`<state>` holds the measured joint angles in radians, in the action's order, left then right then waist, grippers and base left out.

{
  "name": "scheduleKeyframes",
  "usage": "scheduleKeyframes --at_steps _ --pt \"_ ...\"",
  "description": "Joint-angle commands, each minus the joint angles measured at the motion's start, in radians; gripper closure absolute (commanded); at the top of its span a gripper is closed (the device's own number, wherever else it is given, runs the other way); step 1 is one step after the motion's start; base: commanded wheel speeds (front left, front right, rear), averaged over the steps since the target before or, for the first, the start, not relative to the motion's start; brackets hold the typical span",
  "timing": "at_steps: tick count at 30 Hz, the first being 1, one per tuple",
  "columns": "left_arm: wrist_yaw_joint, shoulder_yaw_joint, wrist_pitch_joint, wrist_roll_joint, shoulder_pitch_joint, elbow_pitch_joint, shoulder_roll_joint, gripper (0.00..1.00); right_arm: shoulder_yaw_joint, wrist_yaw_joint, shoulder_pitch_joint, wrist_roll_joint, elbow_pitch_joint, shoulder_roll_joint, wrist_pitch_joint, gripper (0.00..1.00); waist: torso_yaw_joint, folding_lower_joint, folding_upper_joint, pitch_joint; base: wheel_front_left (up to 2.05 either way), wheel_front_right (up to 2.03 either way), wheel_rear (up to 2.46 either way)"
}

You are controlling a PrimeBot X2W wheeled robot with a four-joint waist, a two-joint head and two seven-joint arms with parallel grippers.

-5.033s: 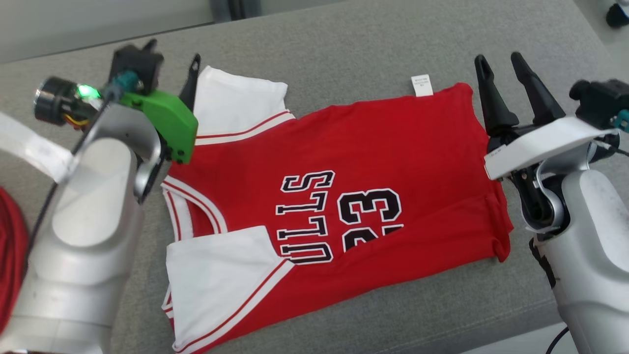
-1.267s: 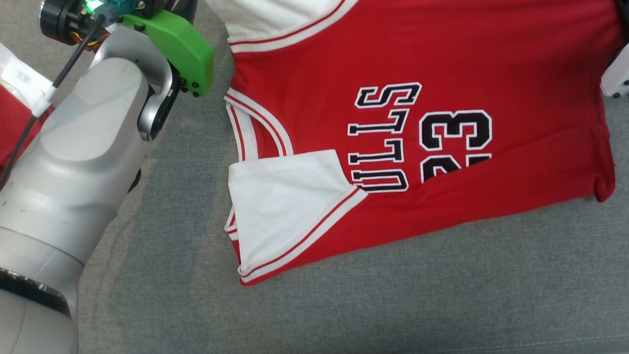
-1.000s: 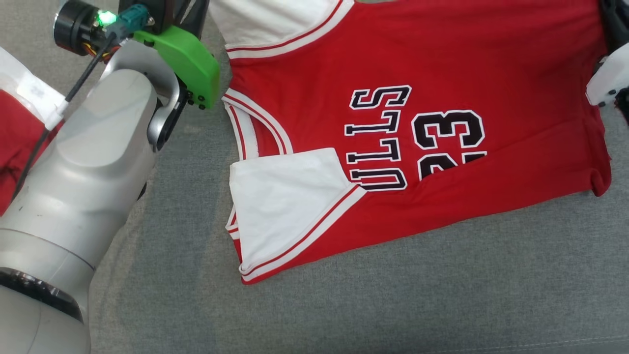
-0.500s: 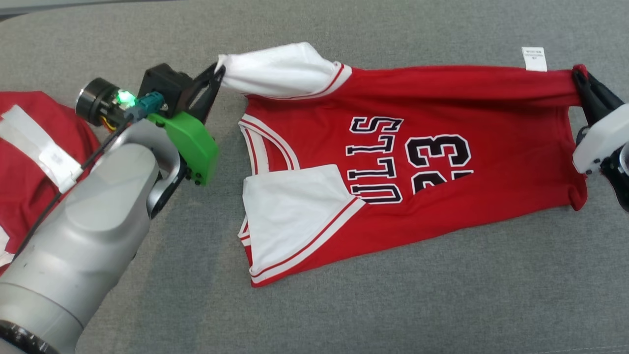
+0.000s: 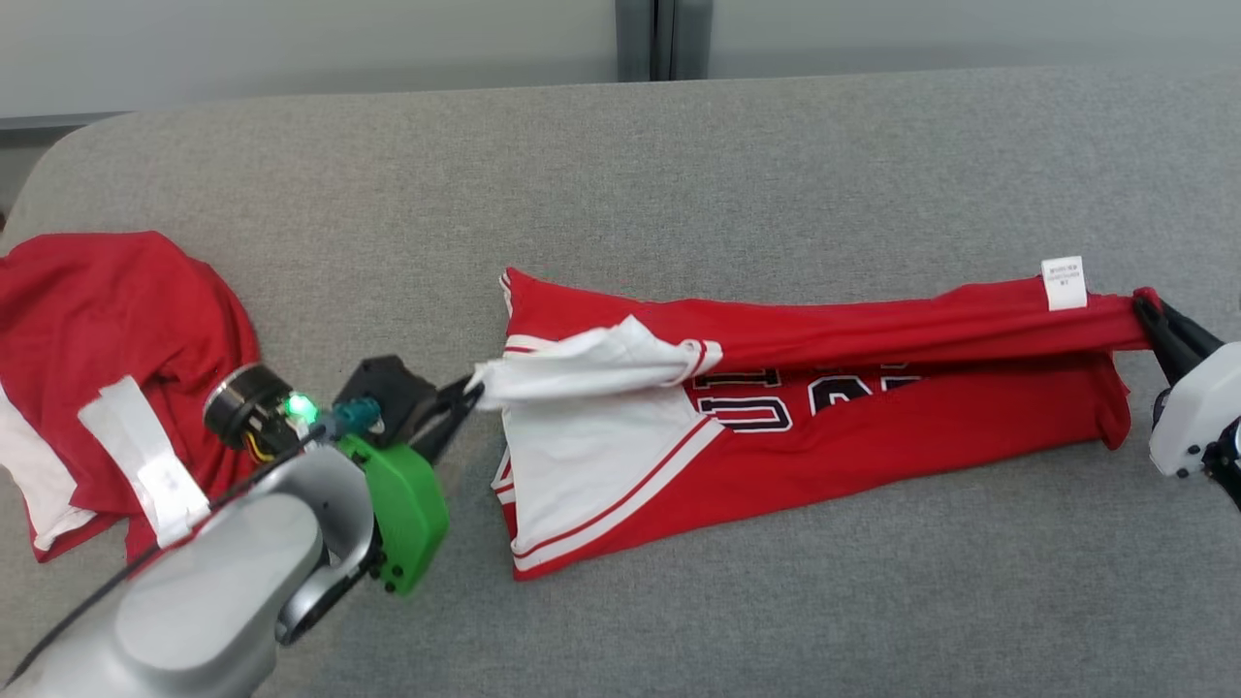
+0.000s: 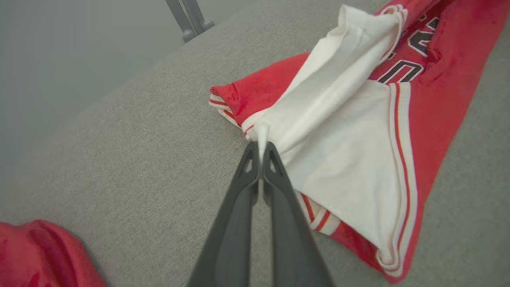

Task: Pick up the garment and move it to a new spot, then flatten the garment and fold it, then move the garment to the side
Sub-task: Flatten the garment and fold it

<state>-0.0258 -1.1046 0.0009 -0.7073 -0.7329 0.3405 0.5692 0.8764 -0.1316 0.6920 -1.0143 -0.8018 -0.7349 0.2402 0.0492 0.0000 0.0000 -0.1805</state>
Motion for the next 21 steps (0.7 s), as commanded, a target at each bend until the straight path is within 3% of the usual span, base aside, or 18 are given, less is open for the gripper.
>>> scheduleKeyframes --at_steps 1,9,16,17,19,20,21 --pt "0.004 -0.012 0.025 -0.012 0.035 -0.039 0.025 1.0 0.009 0.002 -0.027 -0.015 -0.002 -0.01 -0.01 1.0 0.001 0.0 0.0 0.008 0.0 0.0 0.0" --pt "0.029 -0.052 0.12 -0.045 0.115 -0.188 0.091 1.0 0.062 0.002 -0.058 -0.064 0.014 -0.025 -0.067 1.0 -0.007 0.0 0.0 0.019 0.0 0.0 0.0" --pt "0.045 -0.071 0.156 -0.058 0.141 -0.222 0.101 1.0 0.094 0.002 -0.053 -0.096 0.025 -0.033 -0.09 1.0 -0.02 0.0 0.0 0.018 0.0 0.0 0.0" --pt "0.042 -0.077 0.165 -0.059 0.144 -0.223 0.101 0.91 0.099 0.002 -0.053 -0.1 0.027 -0.033 -0.096 1.0 -0.022 0.0 0.0 0.018 0.0 0.0 0.0" --pt "0.038 -0.084 0.174 -0.064 0.151 -0.224 0.102 0.6 0.107 0.002 -0.058 -0.115 0.032 -0.033 -0.109 0.55 -0.025 0.0 0.0 0.018 0.0 0.0 0.0" --pt "0.038 -0.085 0.177 -0.065 0.152 -0.225 0.102 0.38 0.113 0.002 -0.061 -0.12 0.035 -0.034 -0.119 0.0 -0.027 0.0 0.0 0.019 0.0 0.0 0.0" --pt "0.043 -0.085 0.176 -0.067 0.155 -0.224 0.102 0.0 0.119 0.002 -0.06 -0.123 0.04 -0.037 -0.124 0.0 -0.029 0.0 0.0 0.018 0.0 0.0 0.0"
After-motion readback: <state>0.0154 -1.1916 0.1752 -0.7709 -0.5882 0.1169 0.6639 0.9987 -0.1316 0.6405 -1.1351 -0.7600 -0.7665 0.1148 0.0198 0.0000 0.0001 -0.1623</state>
